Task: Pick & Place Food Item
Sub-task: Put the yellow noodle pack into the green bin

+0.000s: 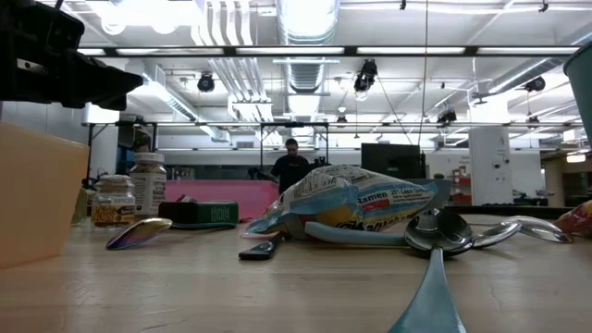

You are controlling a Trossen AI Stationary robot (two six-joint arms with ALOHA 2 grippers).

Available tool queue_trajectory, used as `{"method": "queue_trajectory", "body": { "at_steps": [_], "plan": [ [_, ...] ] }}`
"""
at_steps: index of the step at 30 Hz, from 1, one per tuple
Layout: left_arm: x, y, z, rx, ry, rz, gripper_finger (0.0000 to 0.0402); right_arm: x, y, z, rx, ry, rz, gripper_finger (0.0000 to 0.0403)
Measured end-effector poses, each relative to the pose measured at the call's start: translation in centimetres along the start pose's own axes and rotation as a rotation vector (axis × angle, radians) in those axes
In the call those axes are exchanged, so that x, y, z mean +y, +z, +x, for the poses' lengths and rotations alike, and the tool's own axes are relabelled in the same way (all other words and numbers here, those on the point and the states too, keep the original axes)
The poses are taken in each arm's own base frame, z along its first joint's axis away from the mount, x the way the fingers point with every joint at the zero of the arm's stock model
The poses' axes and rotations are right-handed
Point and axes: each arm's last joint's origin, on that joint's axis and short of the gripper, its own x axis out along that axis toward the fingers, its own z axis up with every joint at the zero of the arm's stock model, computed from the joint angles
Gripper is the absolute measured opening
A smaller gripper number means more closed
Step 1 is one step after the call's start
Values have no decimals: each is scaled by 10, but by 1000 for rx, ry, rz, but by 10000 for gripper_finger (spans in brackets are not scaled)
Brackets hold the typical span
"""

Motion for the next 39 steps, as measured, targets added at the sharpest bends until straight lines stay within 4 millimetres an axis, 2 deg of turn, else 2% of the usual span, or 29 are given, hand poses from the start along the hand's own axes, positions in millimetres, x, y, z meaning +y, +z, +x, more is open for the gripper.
{"method": "queue_trajectory", "body": {
  "at_steps": [17, 25, 31, 39],
  "plan": [
    [0, 0, 0, 0, 0, 0, 0, 1, 2, 39, 24, 33, -35, 45],
    [0, 0, 0, 0, 0, 0, 0, -8, 7, 50, 58, 88, -5, 48],
    [0, 0, 0, 0, 0, 0, 0, -12, 8, 58, 56, 110, -24, 108],
    [0, 0, 0, 0, 0, 0, 0, -12, 8, 58, 56, 112, -40, 200]
  ]
}}
